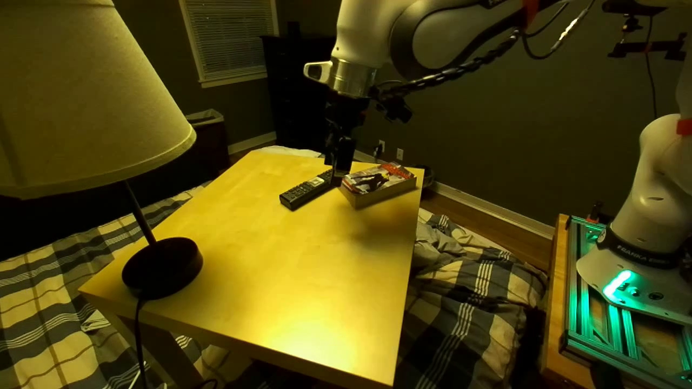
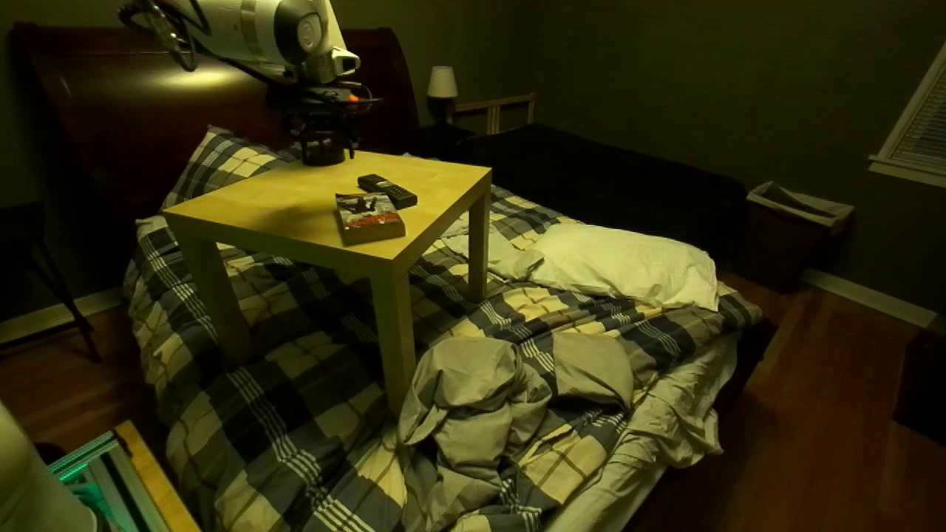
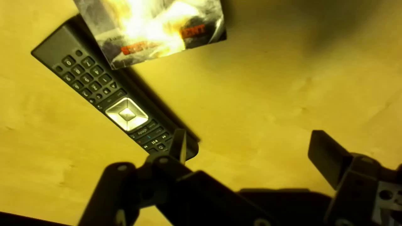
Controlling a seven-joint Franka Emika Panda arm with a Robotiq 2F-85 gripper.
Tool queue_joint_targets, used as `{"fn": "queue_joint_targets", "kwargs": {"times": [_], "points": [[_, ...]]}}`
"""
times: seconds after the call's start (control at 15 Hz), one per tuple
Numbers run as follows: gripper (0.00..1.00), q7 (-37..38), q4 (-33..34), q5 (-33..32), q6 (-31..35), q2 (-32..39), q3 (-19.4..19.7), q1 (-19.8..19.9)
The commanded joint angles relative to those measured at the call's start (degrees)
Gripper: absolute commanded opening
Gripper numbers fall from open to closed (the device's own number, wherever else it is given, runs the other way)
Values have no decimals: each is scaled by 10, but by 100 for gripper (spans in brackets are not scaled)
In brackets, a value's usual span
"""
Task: Lift the remote, spin it and put it back on the table
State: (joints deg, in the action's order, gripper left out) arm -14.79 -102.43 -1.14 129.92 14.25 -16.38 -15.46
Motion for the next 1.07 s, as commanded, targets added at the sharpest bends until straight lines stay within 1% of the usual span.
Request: {"fn": "queue_joint_targets", "kwargs": {"times": [0.0,0.2,0.33,0.4,0.47,0.6,0.93,1.0], "points": [[100,-75,141,-45,-107,97,2,-9],[100,-142,235,-84,-196,151,5,-16],[100,-195,283,-111,-229,179,7,-19],[100,-154,220,-83,-192,137,5,-9],[100,-172,241,-90,-203,150,6,-11],[100,-186,263,-94,-209,166,7,-14],[100,-191,271,-96,-212,172,8,-17],[100,-198,275,-110,-213,173,12,-19]]}}
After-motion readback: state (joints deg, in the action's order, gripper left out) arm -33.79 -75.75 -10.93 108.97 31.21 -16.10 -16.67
